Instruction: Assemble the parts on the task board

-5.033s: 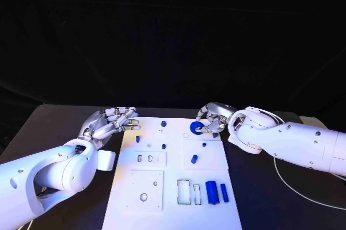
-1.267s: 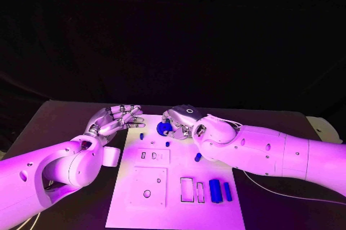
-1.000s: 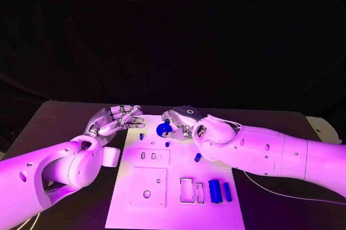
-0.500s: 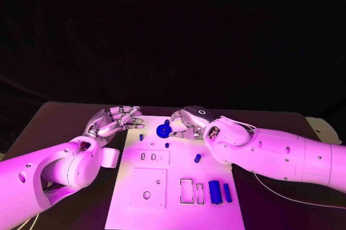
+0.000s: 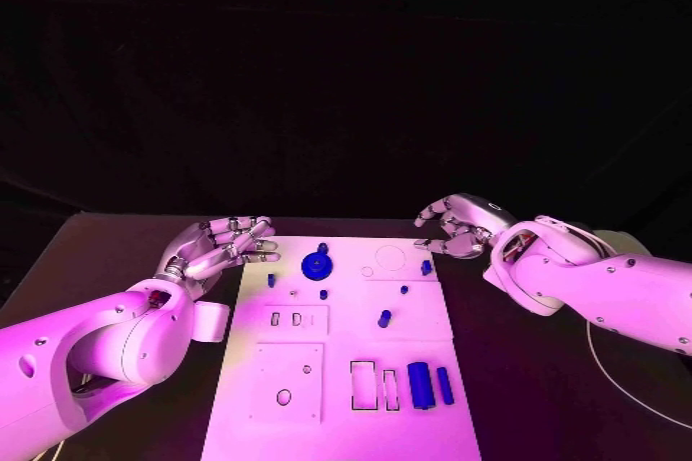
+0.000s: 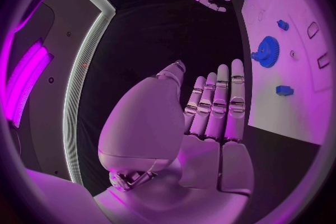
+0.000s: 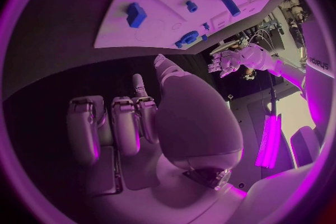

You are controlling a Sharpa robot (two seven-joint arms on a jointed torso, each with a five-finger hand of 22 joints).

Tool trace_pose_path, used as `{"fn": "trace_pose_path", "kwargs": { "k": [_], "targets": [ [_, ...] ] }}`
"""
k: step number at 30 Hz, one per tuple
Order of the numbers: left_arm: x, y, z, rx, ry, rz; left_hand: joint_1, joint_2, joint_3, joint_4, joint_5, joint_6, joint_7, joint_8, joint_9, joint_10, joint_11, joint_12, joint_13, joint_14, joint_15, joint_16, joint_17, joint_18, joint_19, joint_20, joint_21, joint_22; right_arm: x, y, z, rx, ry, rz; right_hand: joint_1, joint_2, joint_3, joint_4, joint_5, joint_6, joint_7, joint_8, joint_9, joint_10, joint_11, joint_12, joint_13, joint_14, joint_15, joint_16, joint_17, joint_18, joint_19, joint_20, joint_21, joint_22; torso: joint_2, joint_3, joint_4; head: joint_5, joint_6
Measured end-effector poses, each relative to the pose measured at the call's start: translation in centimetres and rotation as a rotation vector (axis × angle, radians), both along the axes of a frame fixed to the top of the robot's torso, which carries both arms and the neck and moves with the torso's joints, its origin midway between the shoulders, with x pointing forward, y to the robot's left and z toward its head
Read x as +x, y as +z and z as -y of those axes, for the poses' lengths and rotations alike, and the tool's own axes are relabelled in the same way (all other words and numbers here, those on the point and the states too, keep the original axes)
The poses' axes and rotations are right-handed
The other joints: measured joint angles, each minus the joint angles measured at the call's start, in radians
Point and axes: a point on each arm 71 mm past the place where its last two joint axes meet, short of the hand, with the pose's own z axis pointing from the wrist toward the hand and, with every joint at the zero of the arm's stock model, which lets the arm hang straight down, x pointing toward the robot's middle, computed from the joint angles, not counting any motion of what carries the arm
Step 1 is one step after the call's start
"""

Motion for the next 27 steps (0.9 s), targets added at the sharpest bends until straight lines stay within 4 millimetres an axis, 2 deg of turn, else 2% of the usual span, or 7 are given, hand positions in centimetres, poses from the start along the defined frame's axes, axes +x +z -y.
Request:
{"fn": "trace_pose_path", "kwargs": {
  "k": [5,8,11,27],
  "targets": [
    [0.0,0.0,0.0,-0.001,-0.004,-0.001,0.000,0.000,0.003,-0.003,0.000,0.000,0.000,0.000,0.000,0.010,-0.002,0.000,0.001,0.000,0.000,0.000,0.003,0.000,0.003,-0.003,0.000,0.000,-0.2,-1.1,2.5,0.038,-0.010,-0.071,0.006,-0.006,0.003,-0.003,0.000,0.001,-0.001,0.000,-0.001,0.002,-0.002,0.000,0.000,-0.002,-0.002,0.000,0.000,0.000,0.000,0.000,-0.003,0.000,0.001,0.0044,-0.0038,-0.003,0.000],
    [0.0,0.0,0.0,-0.001,-0.006,-0.002,0.000,0.000,0.003,-0.003,0.000,0.006,0.001,0.000,0.000,0.013,-0.005,0.000,0.002,0.000,0.000,0.000,0.004,0.000,0.003,-0.003,0.000,-0.001,-0.3,-1.7,3.2,0.048,-0.010,-0.099,0.011,-0.003,0.005,-0.005,0.004,0.001,-0.001,0.000,-0.001,0.004,-0.004,0.000,0.000,-0.003,-0.003,0.000,0.000,0.000,0.000,0.000,-0.003,0.000,0.002,0.0060,-0.0043,-0.004,-0.004],
    [0.1,-0.1,0.0,-0.001,-0.006,-0.003,0.000,0.000,0.003,-0.003,0.000,0.006,0.001,0.000,0.000,0.013,-0.005,0.000,0.002,0.000,0.000,0.000,0.004,0.000,0.003,-0.003,0.000,-0.001,-0.5,-2.4,3.4,0.055,-0.002,-0.125,0.016,-0.008,0.009,-0.009,0.004,0.001,-0.001,0.000,-0.002,0.004,-0.004,0.000,0.000,0.000,-0.007,0.000,0.000,0.000,0.000,-0.007,-0.003,0.000,0.002,0.0058,-0.0040,-0.005,-0.007],
    [0.3,-0.2,-0.2,0.000,-0.005,-0.006,0.000,0.000,0.003,-0.003,0.000,0.006,0.002,0.000,0.001,0.016,-0.002,0.000,0.002,0.000,0.000,0.000,0.005,0.000,0.003,-0.003,0.000,-0.001,-0.6,-4.3,3.1,0.062,0.026,-0.191,0.024,-0.009,0.014,-0.014,0.018,0.005,0.002,0.000,-0.004,0.004,-0.004,0.000,0.000,0.000,-0.007,0.000,0.000,0.000,0.000,-0.007,-0.003,0.001,0.001,0.0019,-0.0024,-0.002,-0.020]
  ]
}}
